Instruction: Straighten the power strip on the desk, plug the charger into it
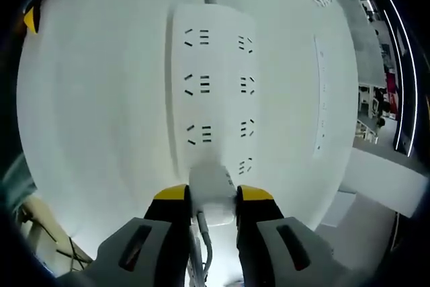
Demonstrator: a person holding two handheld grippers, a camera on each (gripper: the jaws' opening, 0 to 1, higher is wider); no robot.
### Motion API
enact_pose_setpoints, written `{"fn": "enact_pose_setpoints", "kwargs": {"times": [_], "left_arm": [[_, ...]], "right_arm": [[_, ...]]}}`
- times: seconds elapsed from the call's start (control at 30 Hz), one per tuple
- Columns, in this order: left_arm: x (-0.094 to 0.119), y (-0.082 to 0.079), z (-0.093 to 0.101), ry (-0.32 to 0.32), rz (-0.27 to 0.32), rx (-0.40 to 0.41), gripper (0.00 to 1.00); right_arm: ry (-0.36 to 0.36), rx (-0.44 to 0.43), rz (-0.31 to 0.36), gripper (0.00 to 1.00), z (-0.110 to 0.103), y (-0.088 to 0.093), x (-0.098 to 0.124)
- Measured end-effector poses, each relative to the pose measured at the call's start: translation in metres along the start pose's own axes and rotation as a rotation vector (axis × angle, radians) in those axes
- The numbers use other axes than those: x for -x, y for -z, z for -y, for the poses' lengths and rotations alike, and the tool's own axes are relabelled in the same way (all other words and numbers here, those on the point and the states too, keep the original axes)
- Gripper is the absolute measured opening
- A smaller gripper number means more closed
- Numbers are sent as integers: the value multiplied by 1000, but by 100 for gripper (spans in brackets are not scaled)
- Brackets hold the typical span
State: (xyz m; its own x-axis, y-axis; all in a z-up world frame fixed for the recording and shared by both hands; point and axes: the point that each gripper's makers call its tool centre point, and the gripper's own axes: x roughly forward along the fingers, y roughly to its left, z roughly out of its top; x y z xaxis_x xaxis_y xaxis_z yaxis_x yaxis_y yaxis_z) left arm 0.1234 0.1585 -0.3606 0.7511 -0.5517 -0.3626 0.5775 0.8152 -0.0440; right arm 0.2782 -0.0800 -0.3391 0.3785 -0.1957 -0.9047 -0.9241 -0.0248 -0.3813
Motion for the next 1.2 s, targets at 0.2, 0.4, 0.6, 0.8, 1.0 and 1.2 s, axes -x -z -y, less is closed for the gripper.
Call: {"fn": "enact_pose_setpoints", "kwargs": {"times": [0.2, 0.4, 0.6, 0.8, 1.0, 1.2], "left_arm": [[1, 0, 0, -1, 1, 2, 97], [1, -1, 0, -1, 5, 2, 97], [1, 0, 2, -1, 3, 4, 97], [0, 0, 2, 0, 3, 2, 97], [1, 1, 2, 1, 3, 2, 97], [0, 1, 2, 2, 3, 1, 97]], "right_arm": [[0, -13, 4, 23, 0, 2, 0], [0, -4, 13, 23, -1, 2, -3], [7, -8, 11, 23, 1, 1, -3], [4, -7, 17, 23, 2, 3, -4], [3, -8, 17, 23, 2, 4, -6], [-2, -5, 16, 23, 2, 4, -6]]}}
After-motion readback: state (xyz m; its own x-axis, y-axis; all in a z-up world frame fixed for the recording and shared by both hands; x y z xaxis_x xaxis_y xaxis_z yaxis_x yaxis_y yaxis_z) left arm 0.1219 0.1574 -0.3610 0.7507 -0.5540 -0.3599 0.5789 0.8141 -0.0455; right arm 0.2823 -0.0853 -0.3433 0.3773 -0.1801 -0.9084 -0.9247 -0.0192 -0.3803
